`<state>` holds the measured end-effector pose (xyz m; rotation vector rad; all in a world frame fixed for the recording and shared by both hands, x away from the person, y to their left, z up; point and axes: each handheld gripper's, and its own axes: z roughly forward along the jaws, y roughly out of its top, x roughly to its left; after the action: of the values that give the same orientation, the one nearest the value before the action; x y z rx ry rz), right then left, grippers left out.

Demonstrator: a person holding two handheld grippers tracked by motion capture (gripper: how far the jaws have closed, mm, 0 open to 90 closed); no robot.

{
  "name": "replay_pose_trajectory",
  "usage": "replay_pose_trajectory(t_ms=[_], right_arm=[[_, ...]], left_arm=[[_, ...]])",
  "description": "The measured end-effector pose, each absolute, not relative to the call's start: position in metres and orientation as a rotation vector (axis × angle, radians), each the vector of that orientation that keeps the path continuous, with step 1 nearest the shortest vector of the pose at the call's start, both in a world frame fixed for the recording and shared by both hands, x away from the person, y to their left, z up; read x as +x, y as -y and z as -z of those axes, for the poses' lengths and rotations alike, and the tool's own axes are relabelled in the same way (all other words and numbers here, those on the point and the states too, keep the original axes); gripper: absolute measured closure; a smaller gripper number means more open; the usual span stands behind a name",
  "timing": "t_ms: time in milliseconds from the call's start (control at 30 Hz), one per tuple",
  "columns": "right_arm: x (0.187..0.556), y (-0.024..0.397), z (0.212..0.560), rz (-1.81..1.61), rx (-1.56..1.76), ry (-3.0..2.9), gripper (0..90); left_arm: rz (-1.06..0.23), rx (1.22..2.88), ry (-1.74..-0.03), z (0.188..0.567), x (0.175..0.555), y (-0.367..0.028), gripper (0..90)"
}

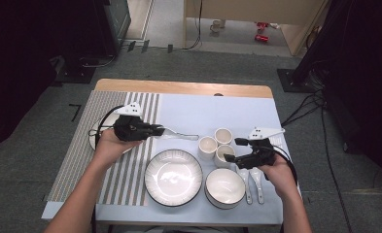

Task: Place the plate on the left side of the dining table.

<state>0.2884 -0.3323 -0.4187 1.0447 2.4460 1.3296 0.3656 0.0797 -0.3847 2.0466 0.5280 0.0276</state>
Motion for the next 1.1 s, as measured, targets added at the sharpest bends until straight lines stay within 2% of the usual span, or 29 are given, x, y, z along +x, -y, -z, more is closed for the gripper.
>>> replay_pose_trajectory(t_ms=[1100], right_arm=[[0.276, 0.378, 0.436, -1.265, 1.199, -2.345, 20.0]], left_arm=[[-0.091, 2.021, -0.642, 0.39, 0.382, -0.133, 82.9]])
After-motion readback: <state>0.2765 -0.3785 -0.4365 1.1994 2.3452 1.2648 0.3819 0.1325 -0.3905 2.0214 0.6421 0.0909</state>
